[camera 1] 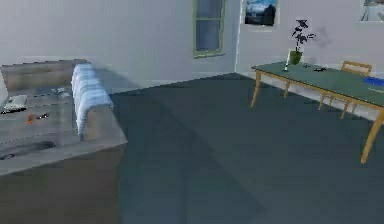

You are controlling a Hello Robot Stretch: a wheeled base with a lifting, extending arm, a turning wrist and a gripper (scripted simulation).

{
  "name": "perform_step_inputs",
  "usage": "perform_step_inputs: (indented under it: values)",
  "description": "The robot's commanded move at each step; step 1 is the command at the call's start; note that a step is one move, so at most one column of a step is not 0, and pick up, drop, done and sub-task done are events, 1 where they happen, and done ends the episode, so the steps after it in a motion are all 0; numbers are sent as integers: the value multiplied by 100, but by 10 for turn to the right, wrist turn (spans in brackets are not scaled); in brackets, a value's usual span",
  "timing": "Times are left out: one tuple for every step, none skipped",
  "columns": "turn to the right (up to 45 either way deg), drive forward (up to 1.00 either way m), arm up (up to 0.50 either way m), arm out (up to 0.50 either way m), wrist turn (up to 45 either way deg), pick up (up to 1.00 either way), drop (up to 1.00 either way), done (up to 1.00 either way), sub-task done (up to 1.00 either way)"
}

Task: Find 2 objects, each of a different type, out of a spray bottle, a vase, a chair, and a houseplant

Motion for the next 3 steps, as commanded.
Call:
perform_step_inputs:
  values:
    - [450, 0, 0, 0, 0, 0, 0, 0, 0]
    - [450, 0, 0, 0, 0, 0, 0, 0, 0]
    - [450, 0, 0, 0, 0, 0, 0, 0, 0]
